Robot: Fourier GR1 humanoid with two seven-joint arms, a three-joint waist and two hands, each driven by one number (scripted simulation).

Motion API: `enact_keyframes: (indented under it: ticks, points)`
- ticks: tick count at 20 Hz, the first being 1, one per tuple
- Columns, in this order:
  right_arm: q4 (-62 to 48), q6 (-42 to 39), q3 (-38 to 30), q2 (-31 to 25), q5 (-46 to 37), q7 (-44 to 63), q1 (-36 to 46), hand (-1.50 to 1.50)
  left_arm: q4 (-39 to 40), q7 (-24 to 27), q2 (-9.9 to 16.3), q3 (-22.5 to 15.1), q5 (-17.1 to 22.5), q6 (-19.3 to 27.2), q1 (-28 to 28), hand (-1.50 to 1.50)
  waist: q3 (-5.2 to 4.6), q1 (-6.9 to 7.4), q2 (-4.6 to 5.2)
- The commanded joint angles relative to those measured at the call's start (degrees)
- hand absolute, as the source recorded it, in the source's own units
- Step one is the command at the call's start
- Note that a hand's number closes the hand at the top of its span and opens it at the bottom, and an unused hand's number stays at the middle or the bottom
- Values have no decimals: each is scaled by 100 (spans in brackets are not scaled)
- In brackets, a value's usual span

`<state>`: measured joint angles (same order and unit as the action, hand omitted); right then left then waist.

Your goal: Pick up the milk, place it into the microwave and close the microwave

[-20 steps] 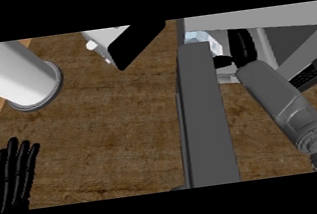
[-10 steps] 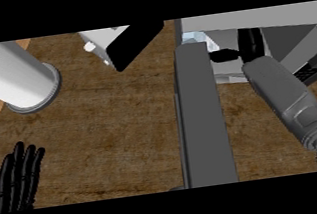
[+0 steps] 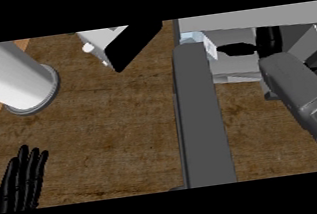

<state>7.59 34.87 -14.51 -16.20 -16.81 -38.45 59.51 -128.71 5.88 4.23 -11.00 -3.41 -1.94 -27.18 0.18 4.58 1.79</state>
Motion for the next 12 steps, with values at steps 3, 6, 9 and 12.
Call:
enact_keyframes:
  ticks: [3,6,9,12]
  points:
    - [120,-838,-290,-218,307,-602,-344,-150,-34,41,-32,-26,-84,49,-103,-150,2,-90,-33]
    - [51,-894,-310,-52,332,-475,-247,-150,-38,220,-199,-422,-365,163,-441,-150,-3,-97,-66]
    - [56,-1539,-411,-301,461,-422,-214,-150,-178,216,-76,-282,-162,41,-566,-150,-5,-137,-83]
    - [55,-1792,-538,-166,608,-685,-442,-150,-159,115,-194,-392,-383,201,-285,-150,-1,-153,-64]
